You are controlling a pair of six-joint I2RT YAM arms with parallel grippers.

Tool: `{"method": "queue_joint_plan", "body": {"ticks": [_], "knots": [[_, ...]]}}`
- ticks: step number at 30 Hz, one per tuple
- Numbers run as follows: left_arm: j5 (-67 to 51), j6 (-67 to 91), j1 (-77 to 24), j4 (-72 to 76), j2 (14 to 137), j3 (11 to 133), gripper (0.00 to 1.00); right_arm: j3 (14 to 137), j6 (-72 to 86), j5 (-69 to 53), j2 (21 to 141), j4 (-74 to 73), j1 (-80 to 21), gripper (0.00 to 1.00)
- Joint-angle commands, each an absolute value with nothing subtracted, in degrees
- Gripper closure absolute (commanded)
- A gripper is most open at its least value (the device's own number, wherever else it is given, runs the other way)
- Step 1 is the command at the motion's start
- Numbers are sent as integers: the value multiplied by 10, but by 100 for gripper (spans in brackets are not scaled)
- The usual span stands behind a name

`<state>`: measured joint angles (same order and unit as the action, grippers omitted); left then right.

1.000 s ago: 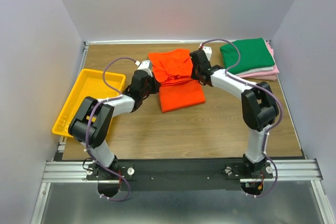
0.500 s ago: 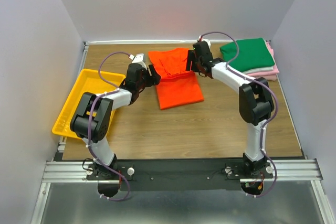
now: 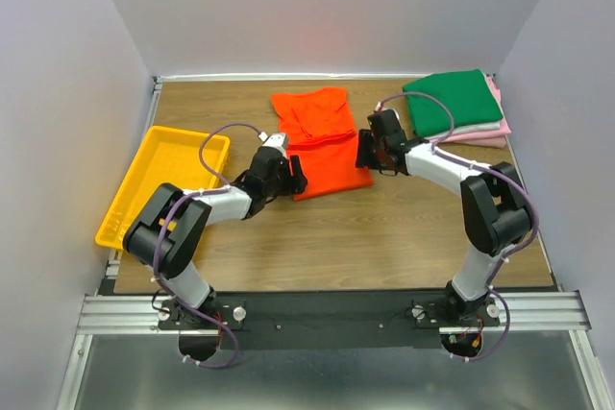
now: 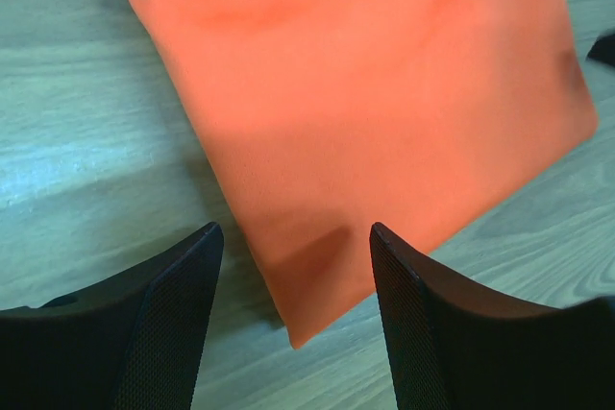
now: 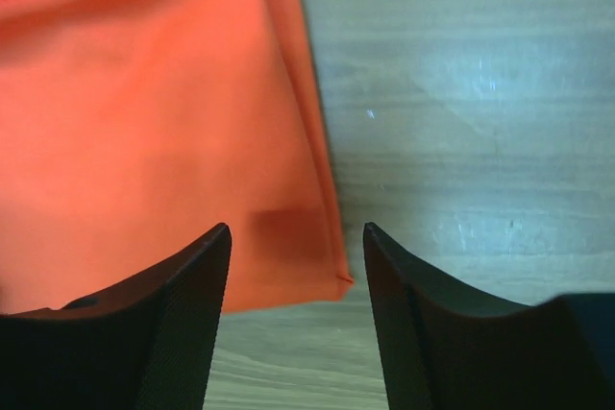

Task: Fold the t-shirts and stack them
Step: Fold the tshirt

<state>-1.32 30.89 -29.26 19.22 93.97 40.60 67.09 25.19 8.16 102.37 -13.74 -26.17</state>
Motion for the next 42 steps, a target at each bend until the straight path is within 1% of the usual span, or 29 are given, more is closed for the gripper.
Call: {"method": "queue_joint_plan", "body": {"ticks": [1,10,12,14,15,16,17,18,20,21,23,24,27,31,32,33,36,37,40,41,42], "knots": [[47,322,-312,157,912,401,30,623,269,62,996,-135,-263,37],[84,339,-345,131,931,398,32,568,277,47,979,-120,-263,47],[88,344,-348,131,935,394,33,560,277,40,981,-114,-263,49],[87,345,-350,138,945,393,38,556,276,33,987,-108,-263,53],[86,344,-351,140,948,393,41,555,275,32,990,-107,-263,55],[85,344,-352,141,955,394,48,556,272,30,996,-106,-263,60],[86,343,-353,141,959,394,50,557,271,30,999,-105,-263,62],[86,342,-353,144,961,394,58,558,266,29,1002,-104,-263,66],[87,342,-353,146,966,394,65,559,264,31,1007,-104,-263,70],[87,341,-353,145,967,393,78,559,263,31,1008,-104,-262,77],[87,338,-354,145,966,392,92,554,262,23,1004,-104,-262,83],[86,338,-354,146,962,390,100,548,262,16,996,-104,-263,90],[85,333,-356,141,953,387,100,533,259,5,976,-105,-263,99],[89,330,-362,113,919,369,100,485,274,-34,922,-114,-265,99],[89,332,-368,107,897,364,100,464,279,-42,892,-119,-272,100],[88,334,-376,92,871,353,100,455,286,-40,863,-130,-282,100],[86,344,-390,72,827,326,100,430,299,-30,818,-164,-303,100],[80,355,-396,61,796,319,100,416,311,-25,804,-173,-317,100],[72,387,-434,39,738,287,100,385,343,-18,749,-204,-348,100],[75,401,-463,31,724,275,100,379,354,-17,719,-219,-358,100],[81,414,-463,19,714,275,100,371,364,-16,705,-227,-366,99]]}}
